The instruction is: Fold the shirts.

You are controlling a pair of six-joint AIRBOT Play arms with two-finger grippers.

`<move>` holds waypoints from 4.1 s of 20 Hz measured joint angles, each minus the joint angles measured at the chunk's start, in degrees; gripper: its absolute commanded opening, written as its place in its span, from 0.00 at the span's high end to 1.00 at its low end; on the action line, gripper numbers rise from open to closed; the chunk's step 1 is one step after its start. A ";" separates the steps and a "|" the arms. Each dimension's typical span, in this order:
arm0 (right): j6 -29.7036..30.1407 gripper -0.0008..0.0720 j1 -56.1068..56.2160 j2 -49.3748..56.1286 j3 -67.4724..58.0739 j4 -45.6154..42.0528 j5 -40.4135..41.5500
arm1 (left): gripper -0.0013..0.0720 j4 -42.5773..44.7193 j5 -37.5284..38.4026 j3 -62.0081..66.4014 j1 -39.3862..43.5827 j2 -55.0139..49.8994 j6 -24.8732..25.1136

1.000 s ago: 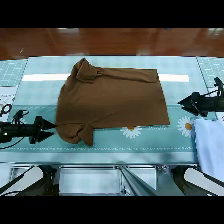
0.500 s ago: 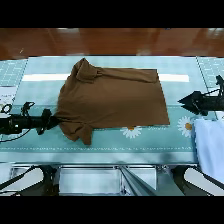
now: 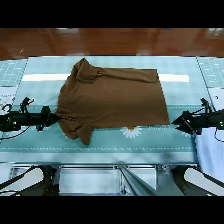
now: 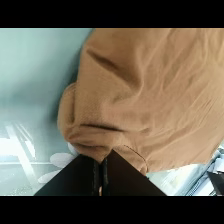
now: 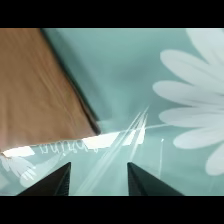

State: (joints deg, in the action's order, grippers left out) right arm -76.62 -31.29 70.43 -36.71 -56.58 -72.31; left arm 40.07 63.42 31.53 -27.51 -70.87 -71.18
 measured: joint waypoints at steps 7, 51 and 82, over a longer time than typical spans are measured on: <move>1.90 0.62 7.39 8.50 -2.19 8.87 6.23 | 0.96 -0.04 0.04 0.09 0.00 0.00 0.22; -7.10 0.96 15.78 -29.00 -47.91 -5.38 -7.89 | 0.96 54.93 12.96 57.81 46.36 25.77 -24.04; 4.39 0.96 17.22 32.54 -51.52 8.79 7.04 | 0.96 40.37 -4.66 49.33 27.58 -24.96 -25.07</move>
State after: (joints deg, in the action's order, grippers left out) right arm -72.23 -14.06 102.98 -88.23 -47.79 -65.28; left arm 80.44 58.76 80.86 0.08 -95.83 -96.25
